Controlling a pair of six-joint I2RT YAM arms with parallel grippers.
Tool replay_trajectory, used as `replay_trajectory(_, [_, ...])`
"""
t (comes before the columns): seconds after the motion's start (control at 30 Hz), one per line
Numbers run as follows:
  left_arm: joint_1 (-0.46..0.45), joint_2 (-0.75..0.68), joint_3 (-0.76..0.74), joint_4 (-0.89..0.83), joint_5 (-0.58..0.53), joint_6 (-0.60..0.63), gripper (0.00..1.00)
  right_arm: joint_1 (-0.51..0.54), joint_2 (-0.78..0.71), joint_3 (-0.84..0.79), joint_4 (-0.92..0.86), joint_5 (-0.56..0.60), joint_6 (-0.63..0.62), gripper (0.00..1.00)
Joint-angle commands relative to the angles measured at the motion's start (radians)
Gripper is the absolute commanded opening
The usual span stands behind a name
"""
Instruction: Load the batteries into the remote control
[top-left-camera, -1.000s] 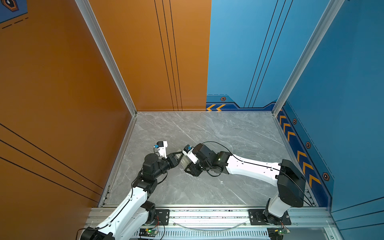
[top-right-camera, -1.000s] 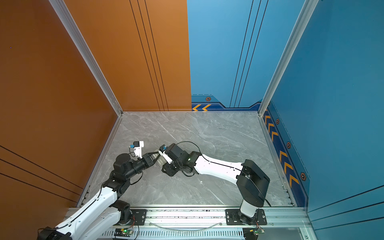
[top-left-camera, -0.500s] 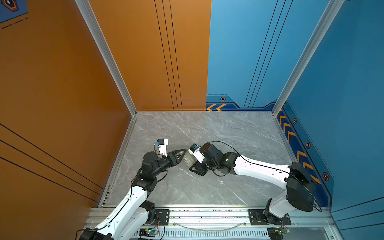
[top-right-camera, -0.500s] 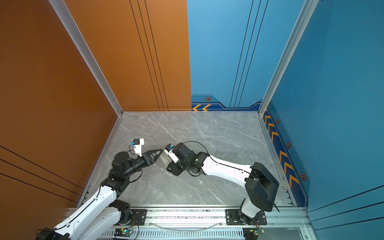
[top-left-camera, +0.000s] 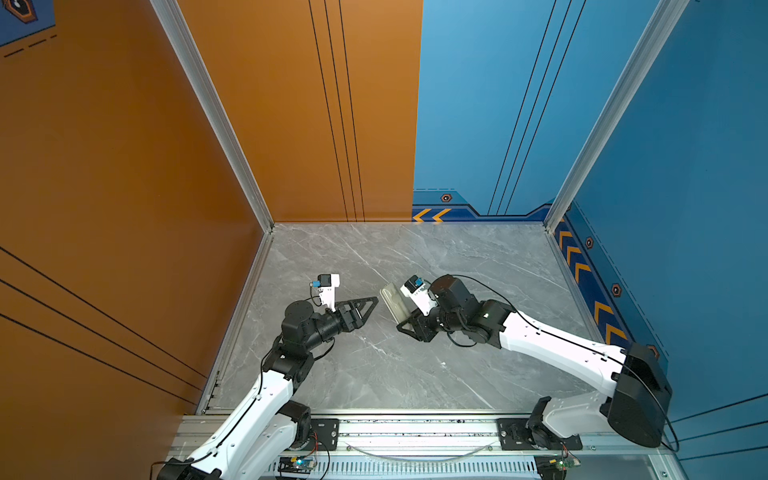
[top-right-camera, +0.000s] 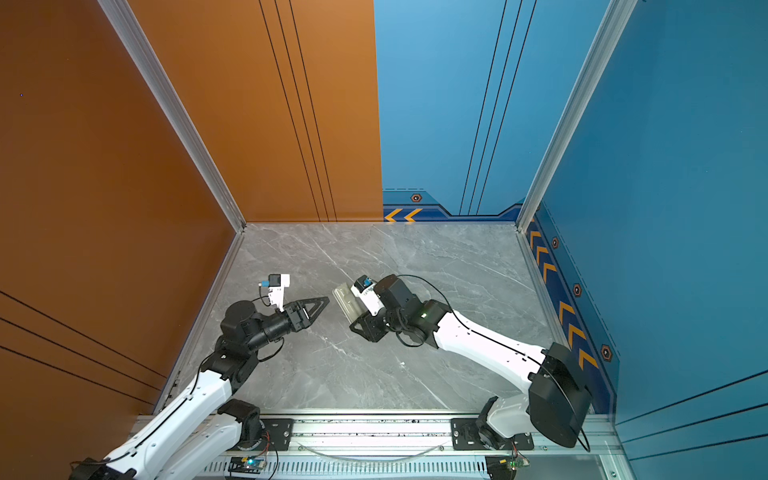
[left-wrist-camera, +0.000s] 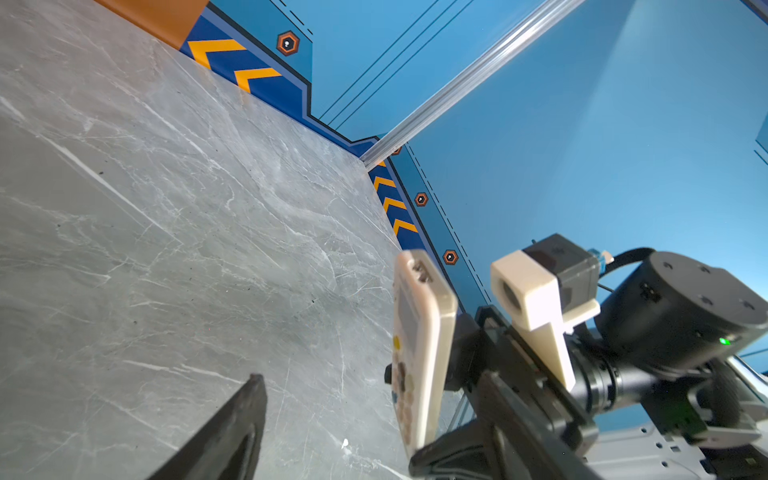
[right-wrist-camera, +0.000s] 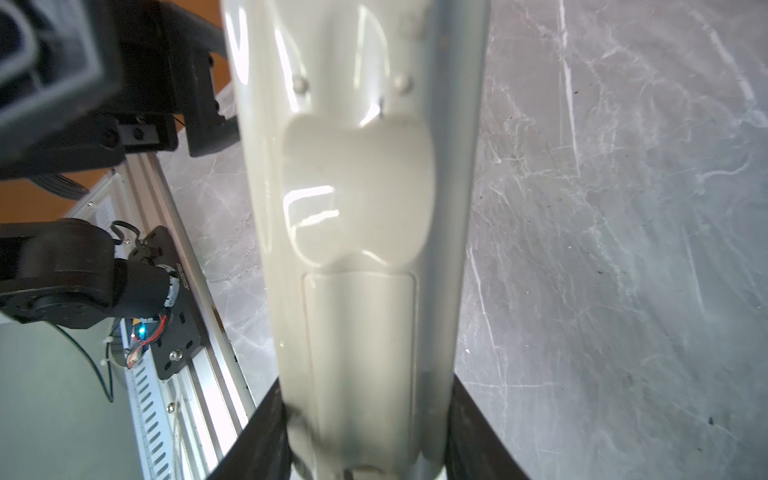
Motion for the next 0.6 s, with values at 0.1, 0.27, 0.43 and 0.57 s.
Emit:
replay_trajectory(0.1, [-0.077, -0.005, 0.079, 0.003, 0.075, 0.096, 0.81, -0.053, -0.11, -0.021, -0.009, -0.155, 0.008, 0.16])
replay_trajectory(0.27, [-0.181, -0.004, 0.123, 0.004, 0.088, 0.152, 0.83, -0.112, -0.164, -0.041, -0.008, -0.25, 0.009, 0.15])
replay_trajectory(0.43, [-0.255, 0.006, 0.149, 0.003, 0.089, 0.186, 0.83, -0.137, -0.209, -0.062, -0.008, -0.329, 0.011, 0.14])
replay_trajectory(0.57, [-0.281, 0.029, 0.167, 0.003, 0.084, 0.197, 0.83, -0.176, -0.236, -0.089, 0.009, -0.372, 0.018, 0.13])
